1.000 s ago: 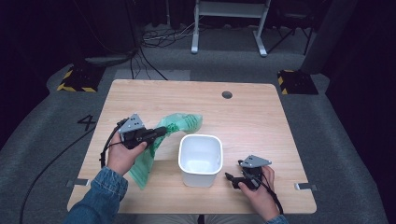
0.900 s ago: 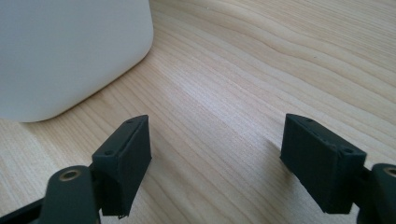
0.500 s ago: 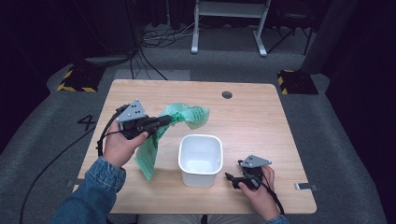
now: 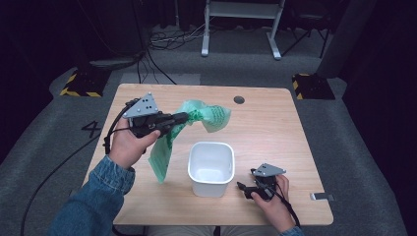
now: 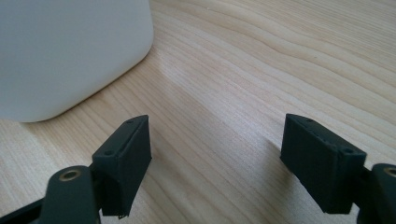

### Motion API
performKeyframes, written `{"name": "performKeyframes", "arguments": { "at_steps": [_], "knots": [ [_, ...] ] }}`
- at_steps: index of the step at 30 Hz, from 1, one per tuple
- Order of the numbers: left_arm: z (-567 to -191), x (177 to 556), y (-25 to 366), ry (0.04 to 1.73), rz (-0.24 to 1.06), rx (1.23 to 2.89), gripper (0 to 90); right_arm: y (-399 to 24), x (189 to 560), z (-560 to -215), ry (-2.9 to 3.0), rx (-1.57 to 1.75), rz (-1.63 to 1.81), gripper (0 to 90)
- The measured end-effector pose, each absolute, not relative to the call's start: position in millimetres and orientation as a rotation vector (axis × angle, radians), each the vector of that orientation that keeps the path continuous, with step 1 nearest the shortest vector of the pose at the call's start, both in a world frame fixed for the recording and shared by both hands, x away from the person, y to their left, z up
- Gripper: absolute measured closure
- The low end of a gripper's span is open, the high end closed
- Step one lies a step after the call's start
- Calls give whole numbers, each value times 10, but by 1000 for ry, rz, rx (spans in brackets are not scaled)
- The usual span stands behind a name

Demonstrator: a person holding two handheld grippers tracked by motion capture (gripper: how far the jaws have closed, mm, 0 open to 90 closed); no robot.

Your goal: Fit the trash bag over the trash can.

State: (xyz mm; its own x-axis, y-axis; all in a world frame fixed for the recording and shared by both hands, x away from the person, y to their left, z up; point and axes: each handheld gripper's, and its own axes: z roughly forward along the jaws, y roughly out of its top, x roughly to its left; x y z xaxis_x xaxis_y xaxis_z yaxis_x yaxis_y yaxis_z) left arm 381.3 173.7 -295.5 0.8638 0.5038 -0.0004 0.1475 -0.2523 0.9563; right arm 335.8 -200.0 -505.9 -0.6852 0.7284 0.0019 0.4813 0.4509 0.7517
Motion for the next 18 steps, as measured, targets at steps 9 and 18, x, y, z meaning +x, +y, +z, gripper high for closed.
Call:
{"name": "performKeyframes", "arguments": {
  "at_steps": [9,18],
  "knots": [
    [-2712,3812,1552,425,360,1798,897,-2000,3358,-5059,2385,1032,1082,246],
    [-2515,3759,1278,345,357,1798,897,-1999,3358,-5059,2385,1032,1082,246]
  ]
}}
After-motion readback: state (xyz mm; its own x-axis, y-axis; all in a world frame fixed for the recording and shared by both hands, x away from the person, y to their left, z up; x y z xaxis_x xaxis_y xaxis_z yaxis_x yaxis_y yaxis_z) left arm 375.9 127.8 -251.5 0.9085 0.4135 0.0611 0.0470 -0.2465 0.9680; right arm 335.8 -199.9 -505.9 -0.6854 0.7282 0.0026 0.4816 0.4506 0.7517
